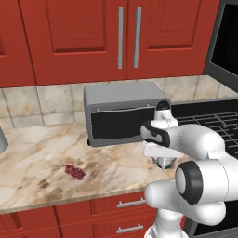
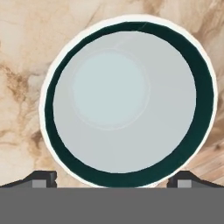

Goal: Pick the mug from the counter and place it inside the microwave. Then close the microwave.

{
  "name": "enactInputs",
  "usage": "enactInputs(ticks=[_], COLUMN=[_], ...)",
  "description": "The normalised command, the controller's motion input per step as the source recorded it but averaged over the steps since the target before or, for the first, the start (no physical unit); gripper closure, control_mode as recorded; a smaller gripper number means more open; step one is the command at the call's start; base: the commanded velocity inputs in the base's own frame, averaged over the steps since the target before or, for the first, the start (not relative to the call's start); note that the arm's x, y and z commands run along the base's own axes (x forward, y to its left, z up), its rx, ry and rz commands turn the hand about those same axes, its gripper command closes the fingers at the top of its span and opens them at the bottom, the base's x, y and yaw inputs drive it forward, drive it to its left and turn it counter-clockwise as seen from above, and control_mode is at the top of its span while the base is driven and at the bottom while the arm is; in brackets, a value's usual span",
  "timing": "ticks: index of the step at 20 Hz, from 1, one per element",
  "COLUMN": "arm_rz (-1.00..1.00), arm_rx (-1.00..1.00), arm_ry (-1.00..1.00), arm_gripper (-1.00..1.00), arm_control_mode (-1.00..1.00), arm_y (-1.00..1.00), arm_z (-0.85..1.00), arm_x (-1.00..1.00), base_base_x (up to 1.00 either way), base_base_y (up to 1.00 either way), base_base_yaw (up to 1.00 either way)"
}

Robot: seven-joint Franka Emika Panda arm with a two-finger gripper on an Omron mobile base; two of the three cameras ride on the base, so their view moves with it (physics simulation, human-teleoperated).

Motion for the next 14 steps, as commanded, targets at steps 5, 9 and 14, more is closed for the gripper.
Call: enactInputs(ticks=[5, 9, 14], arm_rz=[0.00, 0.00, 0.00], arm_rx=[0.00, 0.00, 0.00], arm_ry=[0.00, 0.00, 0.00], arm_gripper=[-1.00, -1.00, -1.00], arm_control_mode=[-1.00, -1.00, -1.00], arm_y=[0.00, 0.00, 0.00], arm_z=[-0.12, -0.12, 0.00], arm_x=[0.00, 0.00, 0.00], base_base_x=[0.00, 0.00, 0.00], base_base_y=[0.00, 0.00, 0.00], base_base_yaw=[0.00, 0.00, 0.00])
